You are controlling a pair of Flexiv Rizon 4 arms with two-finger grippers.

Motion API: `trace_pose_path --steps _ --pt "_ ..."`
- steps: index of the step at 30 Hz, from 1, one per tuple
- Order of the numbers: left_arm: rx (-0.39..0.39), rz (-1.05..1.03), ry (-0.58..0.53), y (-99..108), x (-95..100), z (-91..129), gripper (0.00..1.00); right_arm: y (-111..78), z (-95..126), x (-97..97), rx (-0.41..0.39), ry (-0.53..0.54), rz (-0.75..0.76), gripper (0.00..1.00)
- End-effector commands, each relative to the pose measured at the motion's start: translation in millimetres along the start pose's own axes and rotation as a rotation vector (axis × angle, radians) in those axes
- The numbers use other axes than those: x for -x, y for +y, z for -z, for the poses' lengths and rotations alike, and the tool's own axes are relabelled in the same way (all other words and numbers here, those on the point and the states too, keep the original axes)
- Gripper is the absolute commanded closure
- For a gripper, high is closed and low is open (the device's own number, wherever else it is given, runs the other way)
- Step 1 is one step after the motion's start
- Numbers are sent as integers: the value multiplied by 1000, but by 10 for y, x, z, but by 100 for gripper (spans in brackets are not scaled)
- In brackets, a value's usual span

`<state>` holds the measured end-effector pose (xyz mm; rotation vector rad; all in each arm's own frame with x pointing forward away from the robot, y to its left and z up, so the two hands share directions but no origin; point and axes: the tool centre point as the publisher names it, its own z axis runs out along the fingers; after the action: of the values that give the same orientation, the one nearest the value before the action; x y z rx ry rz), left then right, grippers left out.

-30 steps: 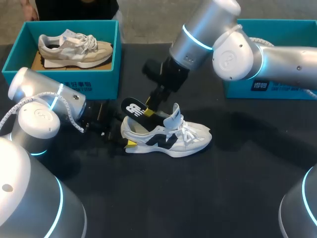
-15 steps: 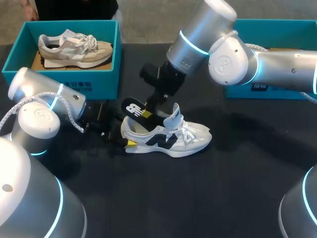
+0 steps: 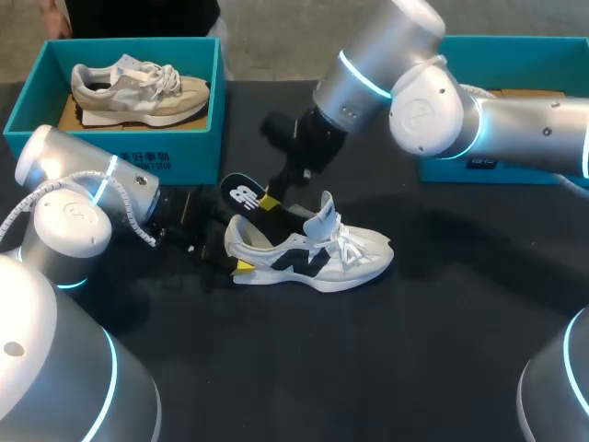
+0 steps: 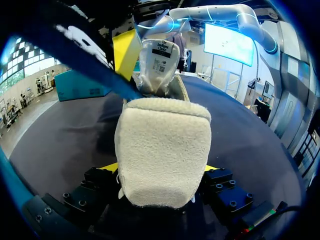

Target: Take the shoe out of the shoebox, open the shoe tongue, remove and reinsert the insole, then place the shoe into the shoebox

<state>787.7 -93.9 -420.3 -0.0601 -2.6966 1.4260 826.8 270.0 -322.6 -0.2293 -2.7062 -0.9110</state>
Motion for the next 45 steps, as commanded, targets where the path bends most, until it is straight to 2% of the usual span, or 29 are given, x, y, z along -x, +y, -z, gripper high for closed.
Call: trace_pose_path --steps 1,9,16,26,35,45 --pt "4 0 1 42 3 -47 100 -26 64 -15 18 -1 -1 100" --pt "4 0 1 42 3 -47 100 80 206 -26 71 -1 -19 100" --pt "4 0 1 42 3 -47 100 267 384 -49 88 -34 -5 100" --pt "4 0 1 42 3 -47 100 616 612 -83 124 -97 31 100" --pt "4 0 1 42 3 -47 100 949 850 -86 186 -158 41 100" --pt "4 0 1 42 3 -47 100 1294 1105 -104 181 -201 81 100"
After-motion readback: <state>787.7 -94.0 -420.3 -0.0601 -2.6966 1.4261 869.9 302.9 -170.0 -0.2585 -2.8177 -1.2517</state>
